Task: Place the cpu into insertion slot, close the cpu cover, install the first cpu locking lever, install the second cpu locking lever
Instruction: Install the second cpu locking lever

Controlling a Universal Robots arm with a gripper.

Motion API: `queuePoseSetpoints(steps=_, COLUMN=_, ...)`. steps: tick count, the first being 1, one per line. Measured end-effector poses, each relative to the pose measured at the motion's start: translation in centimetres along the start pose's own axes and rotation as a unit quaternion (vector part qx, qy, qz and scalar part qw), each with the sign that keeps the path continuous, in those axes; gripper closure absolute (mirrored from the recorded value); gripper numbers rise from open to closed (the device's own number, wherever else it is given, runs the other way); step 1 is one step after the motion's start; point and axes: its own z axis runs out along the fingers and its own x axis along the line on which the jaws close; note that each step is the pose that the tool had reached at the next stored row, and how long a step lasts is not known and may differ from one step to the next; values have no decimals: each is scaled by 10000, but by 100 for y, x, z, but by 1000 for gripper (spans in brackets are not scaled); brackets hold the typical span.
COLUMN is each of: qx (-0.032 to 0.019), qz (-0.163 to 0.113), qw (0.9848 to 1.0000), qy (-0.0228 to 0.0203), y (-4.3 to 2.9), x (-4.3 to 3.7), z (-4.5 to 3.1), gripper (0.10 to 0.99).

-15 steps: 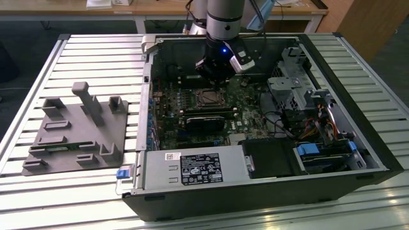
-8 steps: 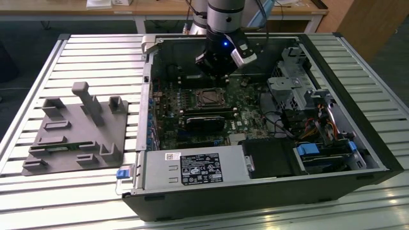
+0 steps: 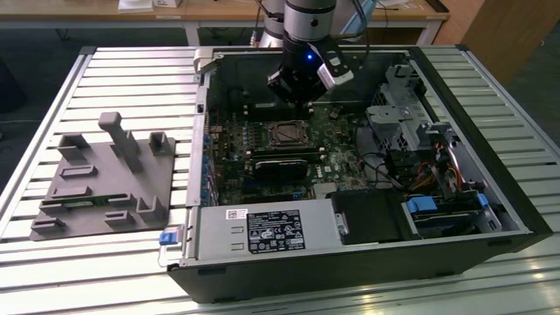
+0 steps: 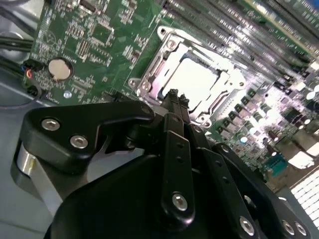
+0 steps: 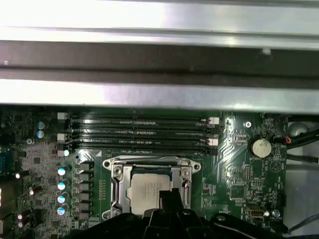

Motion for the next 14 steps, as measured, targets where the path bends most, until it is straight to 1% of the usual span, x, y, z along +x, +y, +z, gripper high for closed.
queuePoseSetpoints(steps=4, qx=0, qz=0, qw=10000, qy=0, y=-101, x=1, z=1, gripper=973)
queuePoseSetpoints(steps=9, qx=0, qz=0, qw=10000, qy=0, y=-281, x=2, z=2, gripper=973)
queuePoseSetpoints(steps=11, qx=-10, qz=0, qw=10000, qy=1, y=-329, x=3, z=3, gripper=973)
queuePoseSetpoints(steps=12, qx=-33, qz=1, qw=10000, qy=10, y=-342, x=2, z=3, gripper=973)
queuePoseSetpoints(steps=13, qx=-68, qz=1, qw=10000, qy=23, y=-349, x=0, z=3, gripper=973)
queuePoseSetpoints(steps=14, qx=-128, qz=1, qw=9999, qy=30, y=-356, x=0, z=2, gripper=973)
